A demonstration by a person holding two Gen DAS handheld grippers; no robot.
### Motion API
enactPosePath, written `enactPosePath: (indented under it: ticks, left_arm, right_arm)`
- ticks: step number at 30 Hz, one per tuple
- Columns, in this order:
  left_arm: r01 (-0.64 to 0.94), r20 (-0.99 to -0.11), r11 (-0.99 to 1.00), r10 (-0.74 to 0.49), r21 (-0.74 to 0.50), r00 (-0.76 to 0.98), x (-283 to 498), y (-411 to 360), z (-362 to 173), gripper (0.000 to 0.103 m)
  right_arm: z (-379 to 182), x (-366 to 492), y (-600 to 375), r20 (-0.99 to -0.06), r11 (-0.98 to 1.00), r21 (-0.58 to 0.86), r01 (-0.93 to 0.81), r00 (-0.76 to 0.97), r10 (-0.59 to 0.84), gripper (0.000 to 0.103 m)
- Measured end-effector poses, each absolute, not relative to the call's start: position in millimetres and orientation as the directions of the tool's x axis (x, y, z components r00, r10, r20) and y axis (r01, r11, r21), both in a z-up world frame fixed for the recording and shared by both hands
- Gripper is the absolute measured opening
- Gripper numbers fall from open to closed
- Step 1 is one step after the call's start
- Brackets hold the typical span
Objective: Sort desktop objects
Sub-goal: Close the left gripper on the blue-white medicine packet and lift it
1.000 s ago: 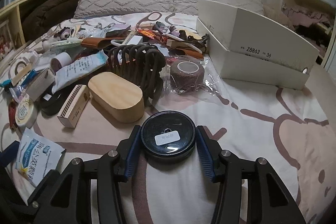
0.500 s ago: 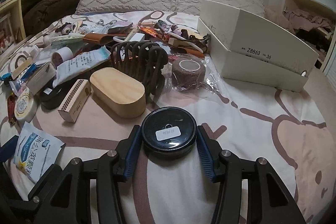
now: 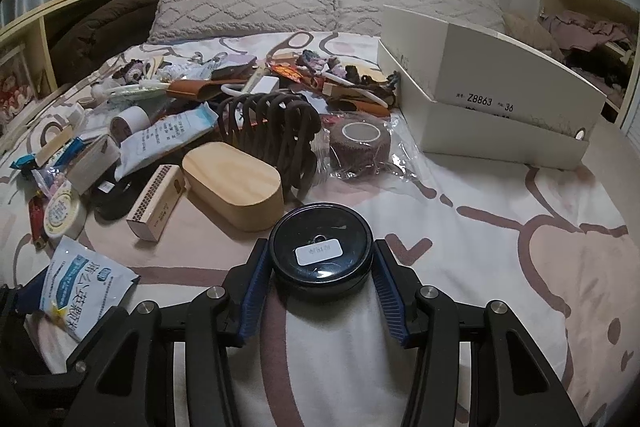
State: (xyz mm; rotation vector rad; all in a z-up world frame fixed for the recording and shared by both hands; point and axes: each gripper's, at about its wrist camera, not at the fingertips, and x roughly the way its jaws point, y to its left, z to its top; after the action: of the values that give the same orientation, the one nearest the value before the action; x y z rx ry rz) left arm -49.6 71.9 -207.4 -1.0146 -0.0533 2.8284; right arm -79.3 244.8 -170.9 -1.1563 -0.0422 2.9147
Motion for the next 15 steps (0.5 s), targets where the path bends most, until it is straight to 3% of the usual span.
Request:
enactPosePath:
  ticks: [15]
  left_arm:
    - [-0.130,-0.606,-0.989,0.149,-0.074,-0.782,-43.4,73.2,-199.0,0.081]
  right_arm:
    - [-161.0,-71.5,243.7,-0.642,-0.999,-0.012,0.036,-0.767,-0.020,0.051]
